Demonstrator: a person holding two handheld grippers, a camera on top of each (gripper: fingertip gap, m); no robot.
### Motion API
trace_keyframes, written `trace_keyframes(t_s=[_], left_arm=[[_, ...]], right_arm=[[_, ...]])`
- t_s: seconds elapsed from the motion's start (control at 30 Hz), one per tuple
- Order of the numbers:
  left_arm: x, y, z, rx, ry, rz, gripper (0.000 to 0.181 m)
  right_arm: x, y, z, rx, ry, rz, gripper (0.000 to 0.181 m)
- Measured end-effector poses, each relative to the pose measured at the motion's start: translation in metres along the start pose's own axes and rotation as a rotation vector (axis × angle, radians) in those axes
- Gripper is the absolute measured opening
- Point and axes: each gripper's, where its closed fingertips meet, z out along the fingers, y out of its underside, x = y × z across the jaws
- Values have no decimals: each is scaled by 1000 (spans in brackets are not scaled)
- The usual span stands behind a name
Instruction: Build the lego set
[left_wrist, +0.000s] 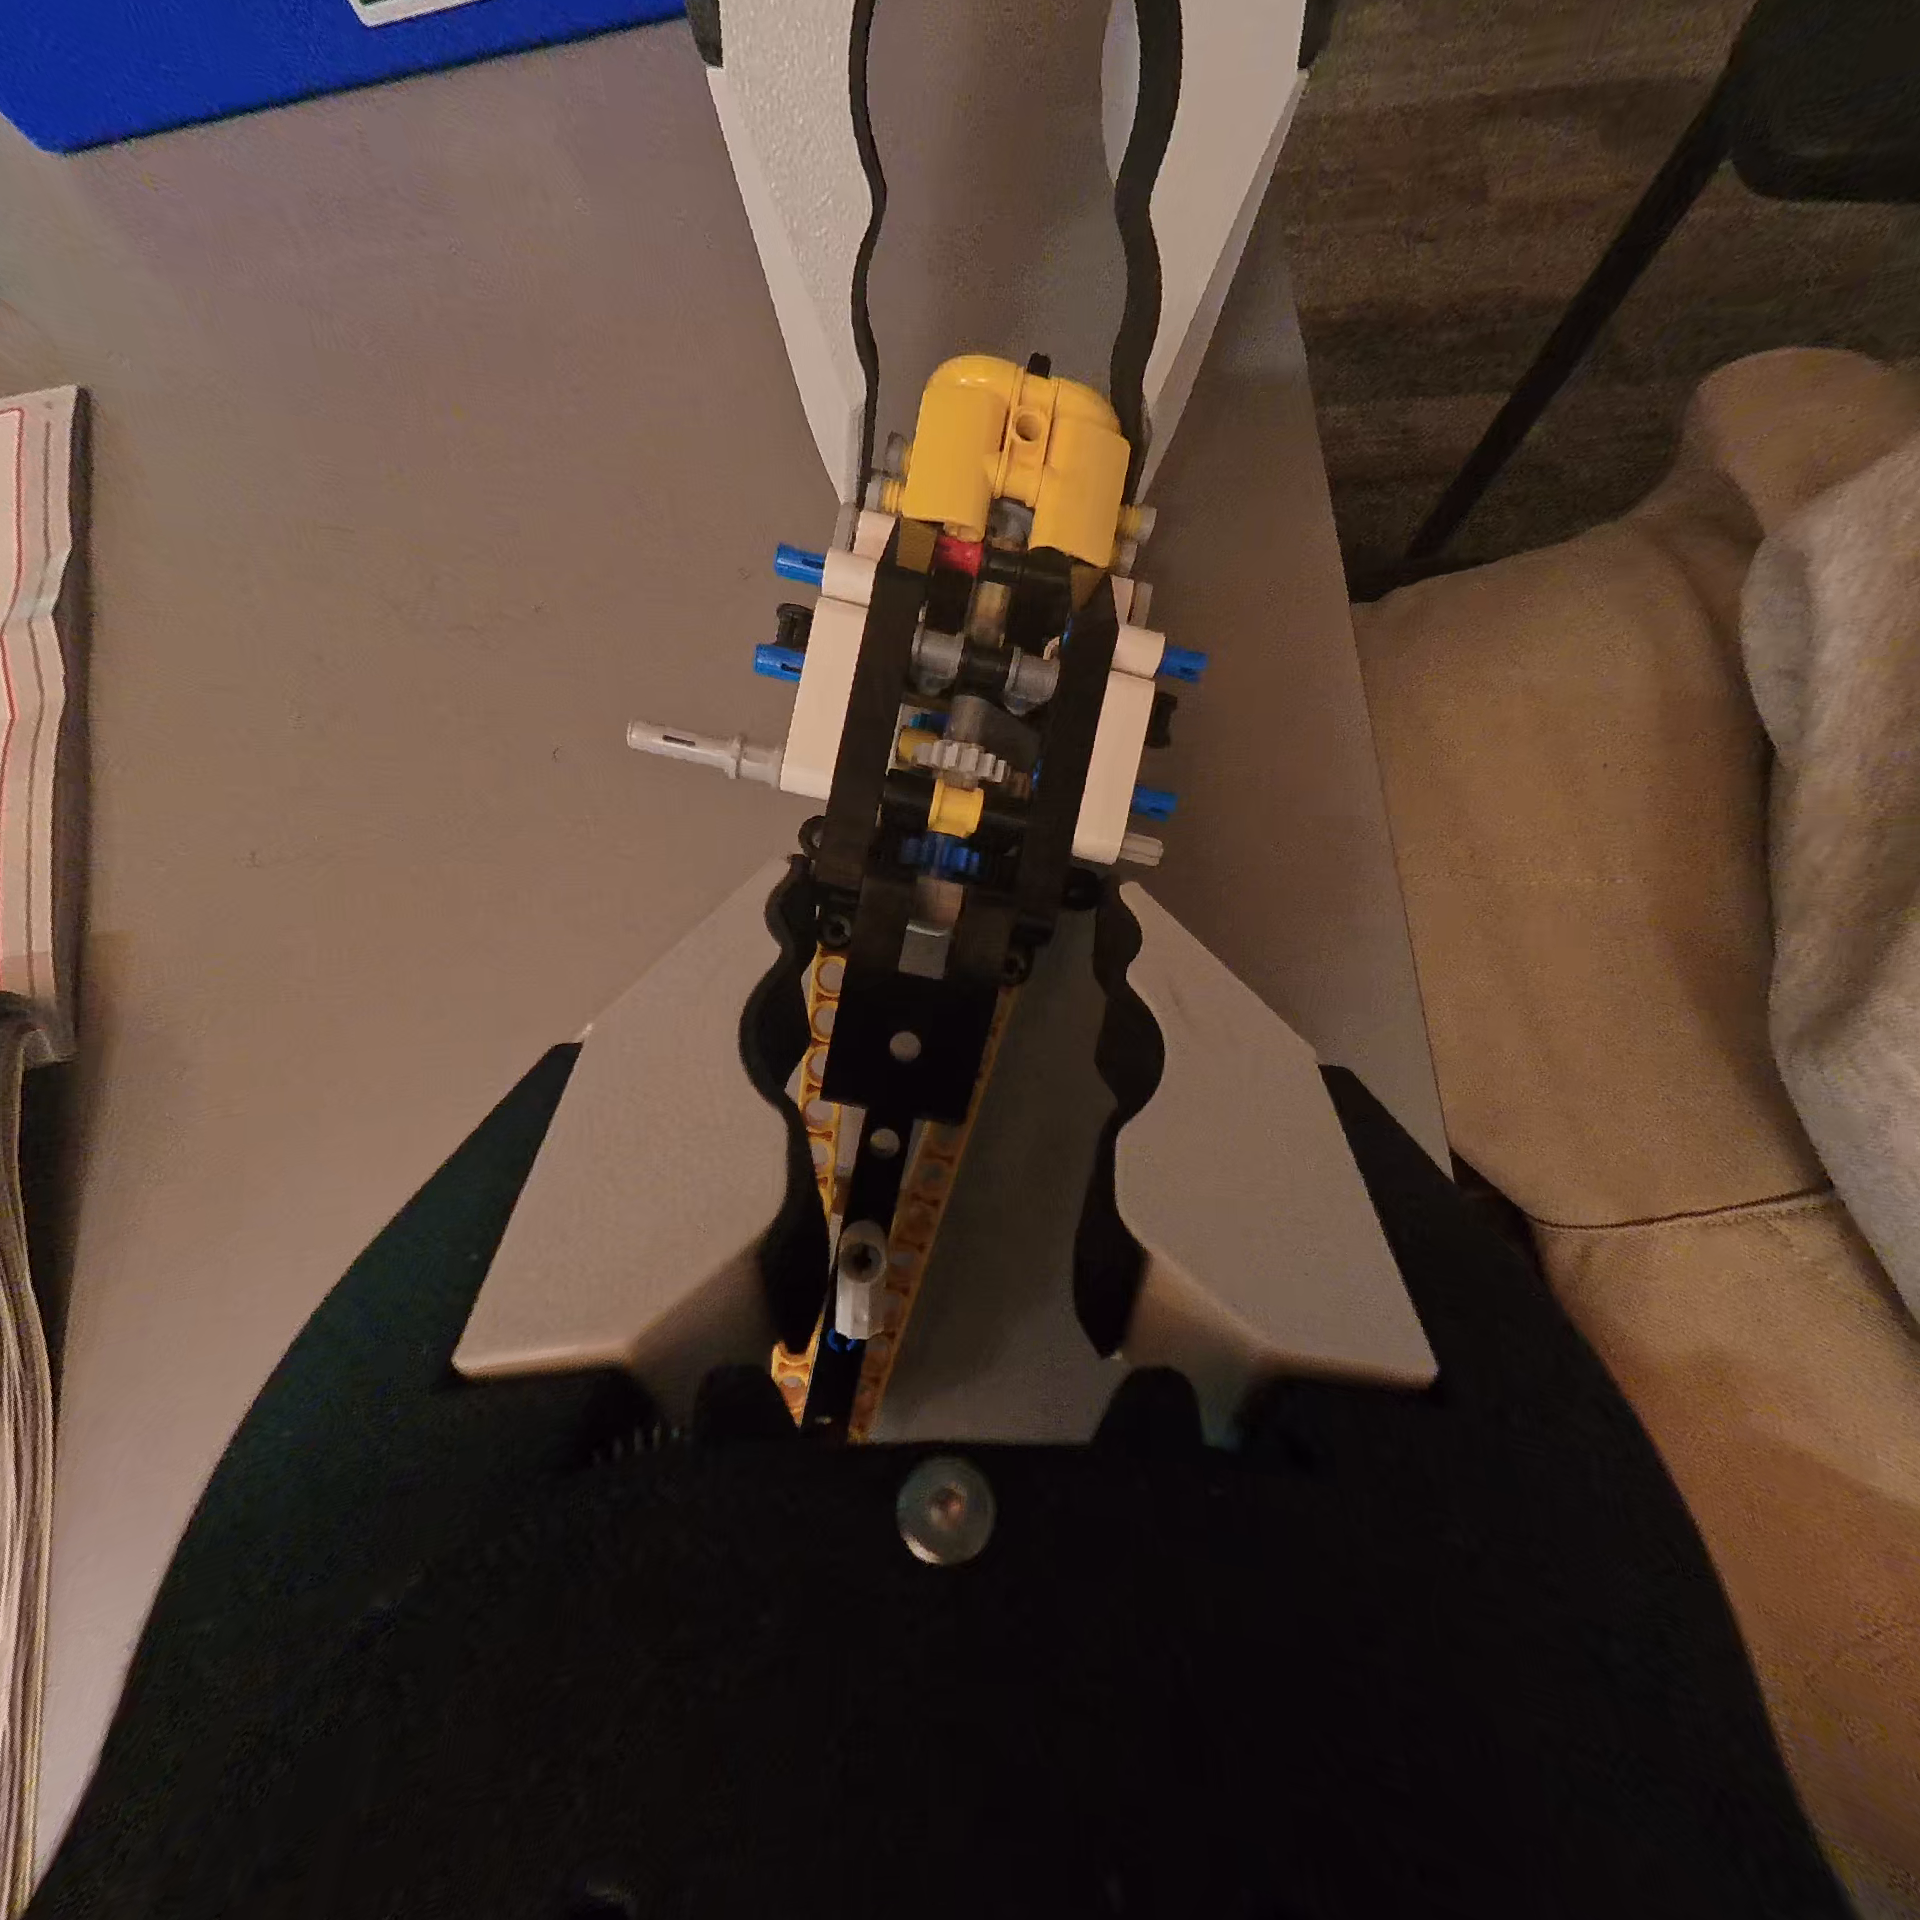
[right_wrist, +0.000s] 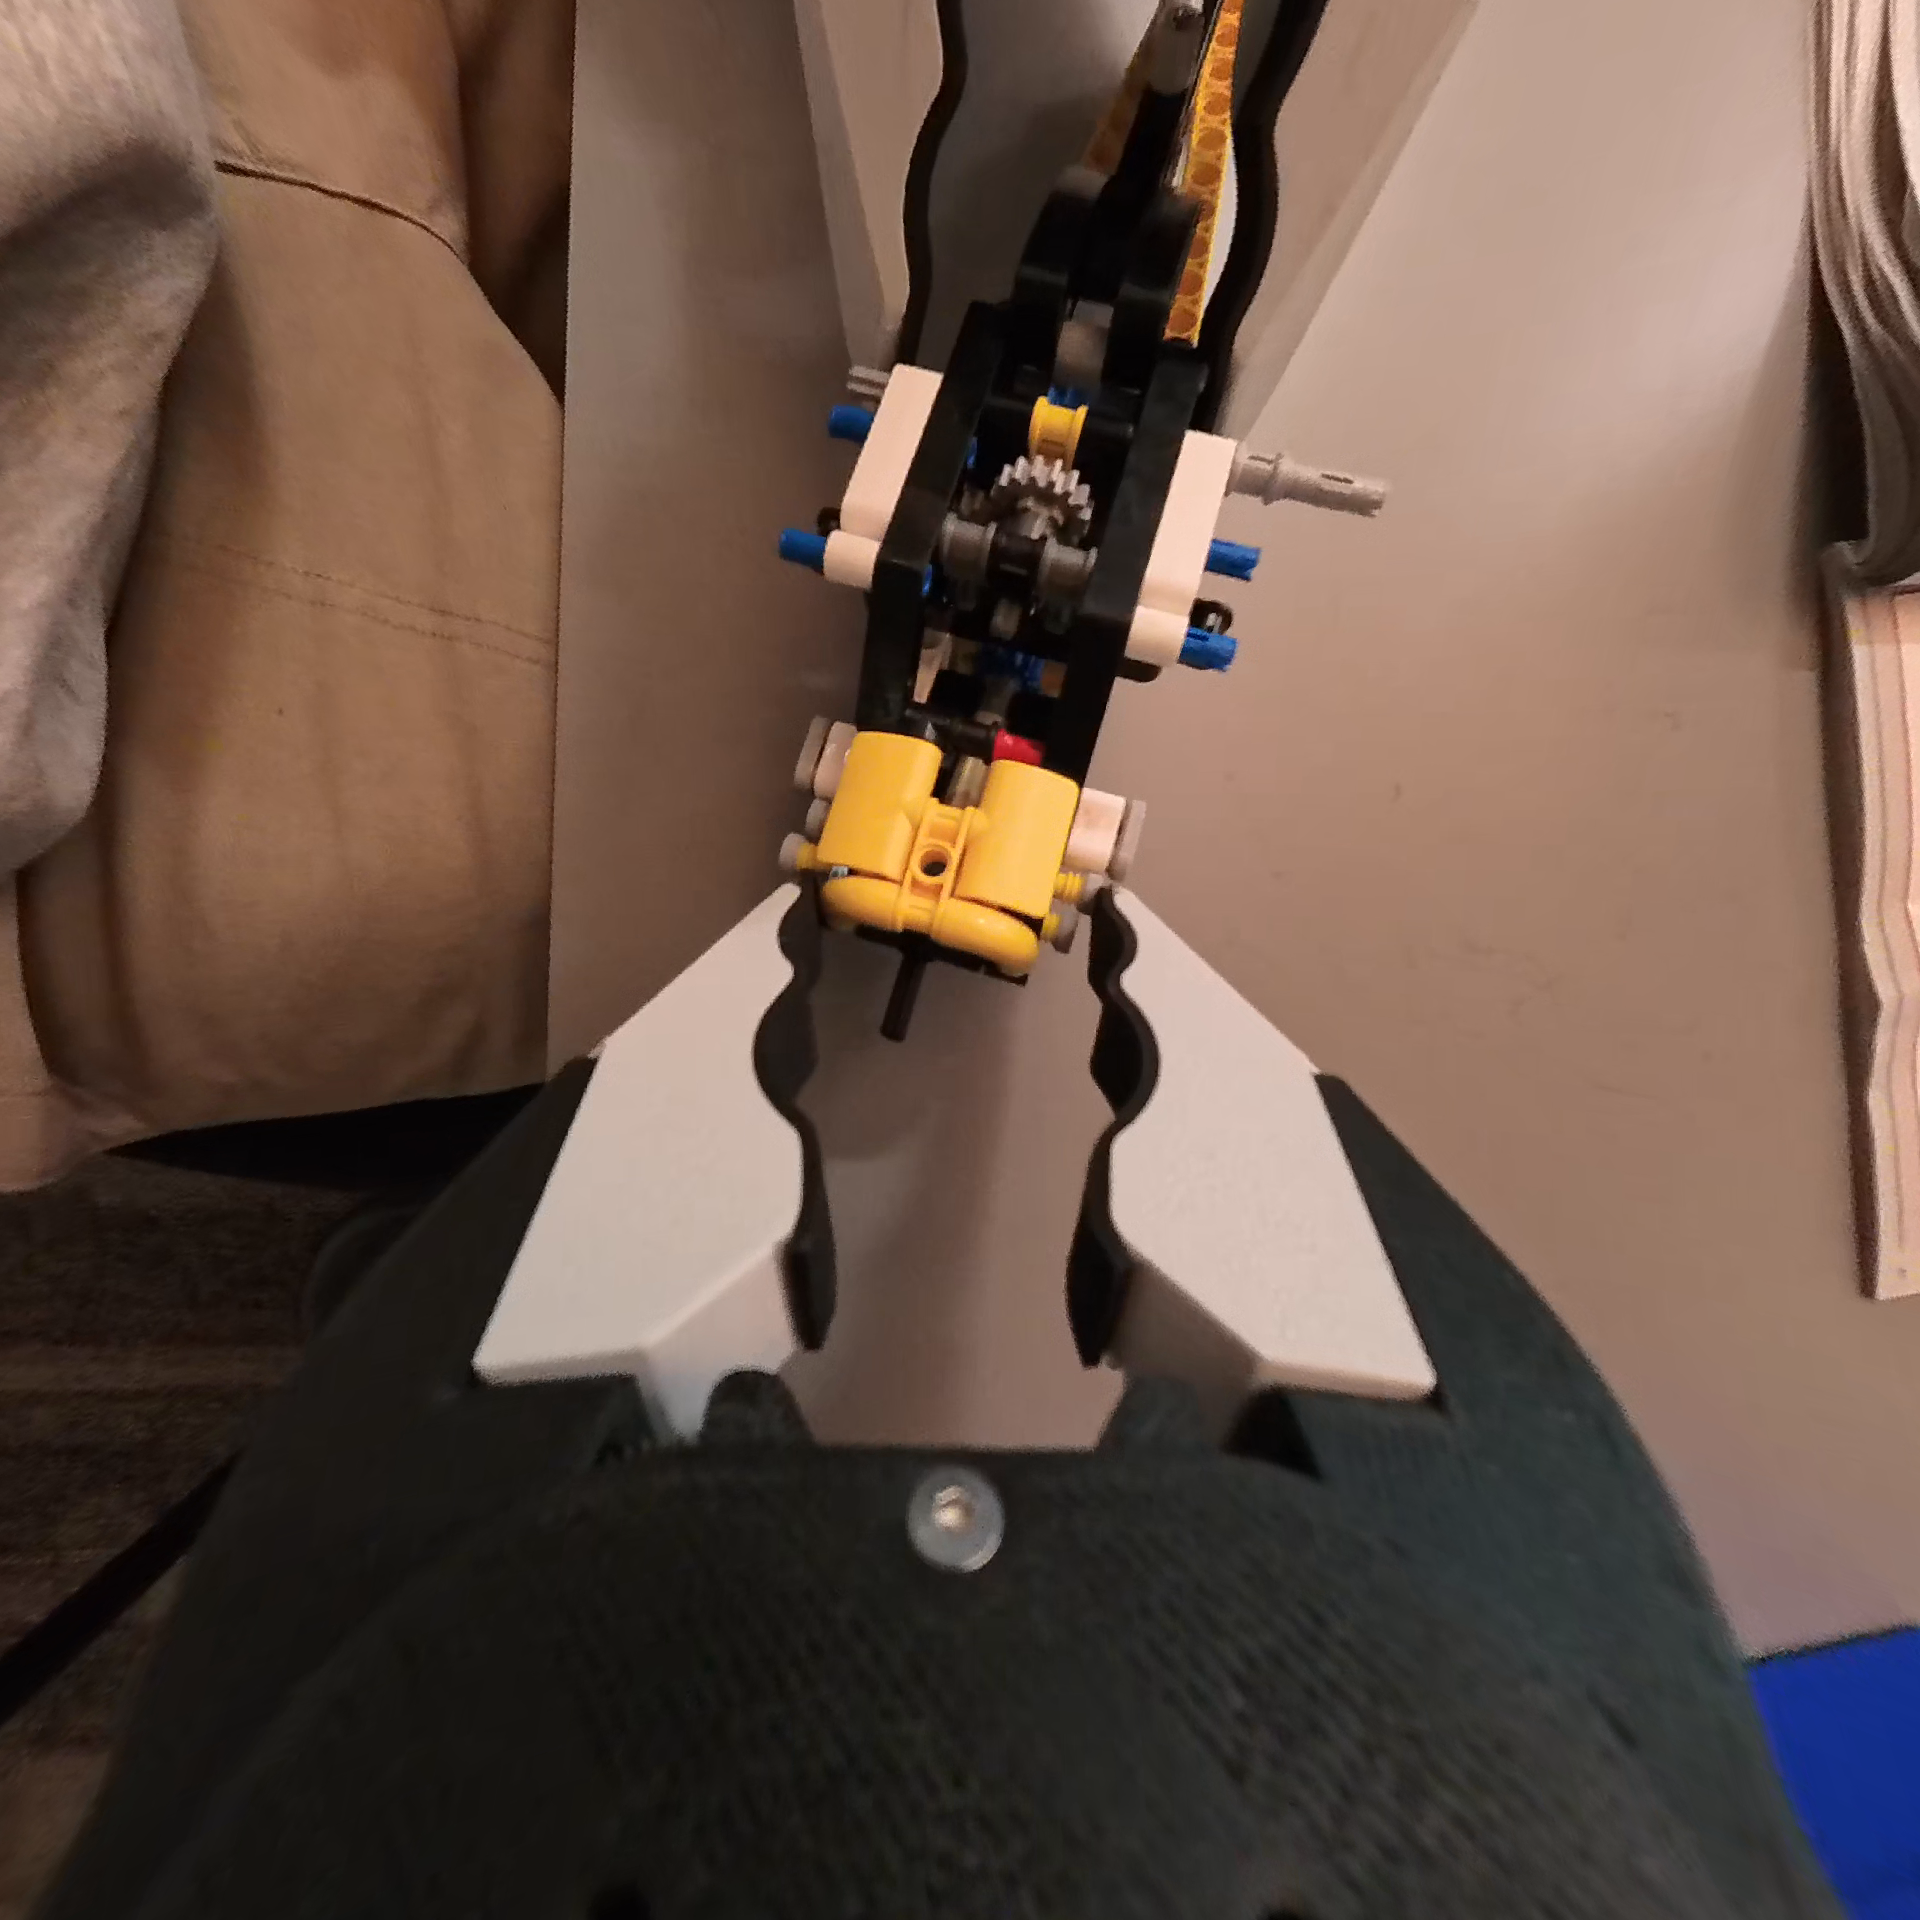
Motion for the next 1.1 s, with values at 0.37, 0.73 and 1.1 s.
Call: trace_keyframes(t_s=[0.37,0.73,1.1], left_arm=[[0,0,0,6,3,-3,53],[0,0,0,4,6,-5,53],[-1,0,1,4,3,-7,54]], right_arm=[[0,1,0,-11,-2,-9,51],[-1,-1,1,24,1,40,52],[0,5,2,10,18,63,68]])
